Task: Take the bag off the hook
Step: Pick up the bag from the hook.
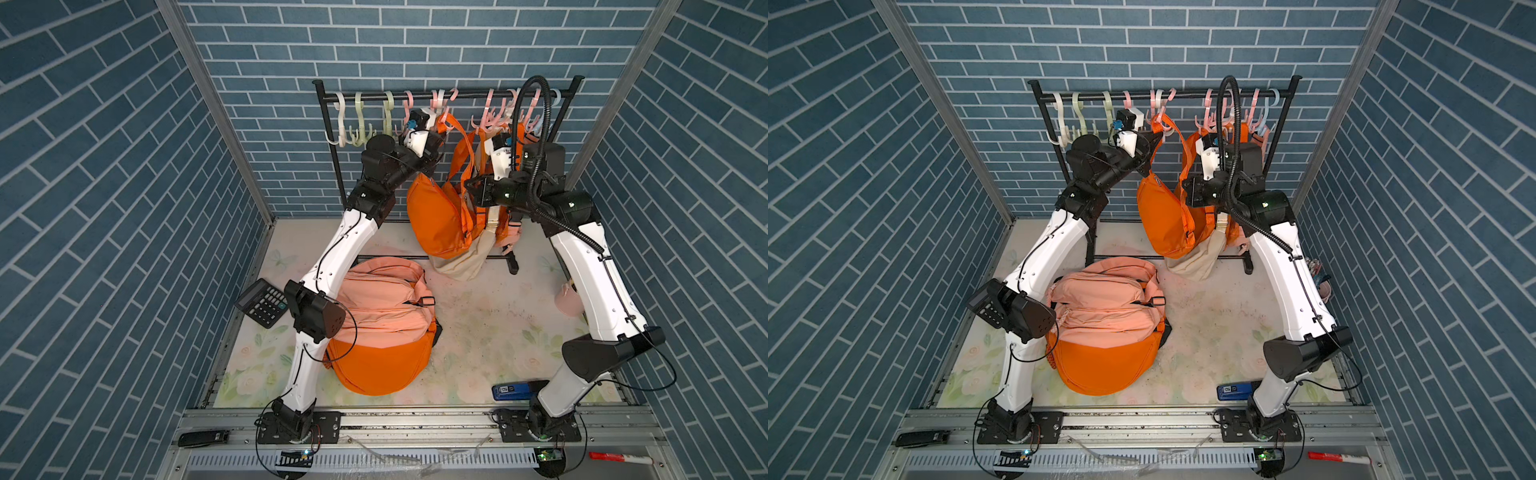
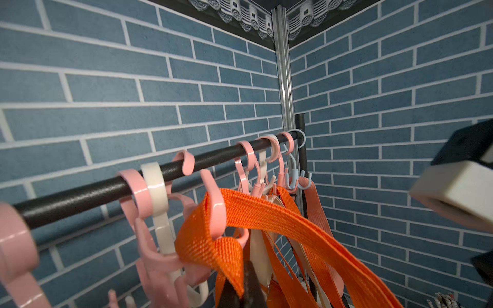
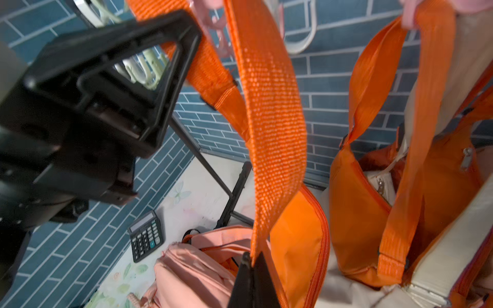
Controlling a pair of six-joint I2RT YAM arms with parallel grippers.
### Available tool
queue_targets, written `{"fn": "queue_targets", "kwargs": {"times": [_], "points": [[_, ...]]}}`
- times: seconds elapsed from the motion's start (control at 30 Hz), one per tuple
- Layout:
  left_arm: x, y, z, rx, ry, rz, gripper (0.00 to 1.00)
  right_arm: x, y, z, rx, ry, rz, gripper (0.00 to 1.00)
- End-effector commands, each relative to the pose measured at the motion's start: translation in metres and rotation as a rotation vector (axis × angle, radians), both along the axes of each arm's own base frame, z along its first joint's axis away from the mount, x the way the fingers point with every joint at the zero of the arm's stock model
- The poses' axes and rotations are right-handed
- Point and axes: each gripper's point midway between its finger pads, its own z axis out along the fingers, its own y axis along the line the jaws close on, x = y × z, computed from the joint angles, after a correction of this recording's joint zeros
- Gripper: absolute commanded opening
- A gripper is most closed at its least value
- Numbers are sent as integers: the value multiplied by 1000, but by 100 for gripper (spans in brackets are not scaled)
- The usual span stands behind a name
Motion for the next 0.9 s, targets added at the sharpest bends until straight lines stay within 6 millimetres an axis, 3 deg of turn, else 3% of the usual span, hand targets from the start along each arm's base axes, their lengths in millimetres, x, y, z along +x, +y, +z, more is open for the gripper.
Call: {"fn": "queue_targets", "kwargs": {"times": [0.0,0.27,0.57,0.7,0.87], "points": [[-2,3,0,37,5,29,0,5,-5,5,39,56,-7,0],[-6,15,-7,81,46,68,0,27,-17,19,114,66,-26,0],[-18,19,-42,111,81,54,0,39,-28,24,147,36,-51,0],[-14,26,-42,148,100,93,0,47,-24,27,178,25,-35,0],[-11,39,-26,155,113,145,0,56,-18,36,215,-7,-12,0]]}}
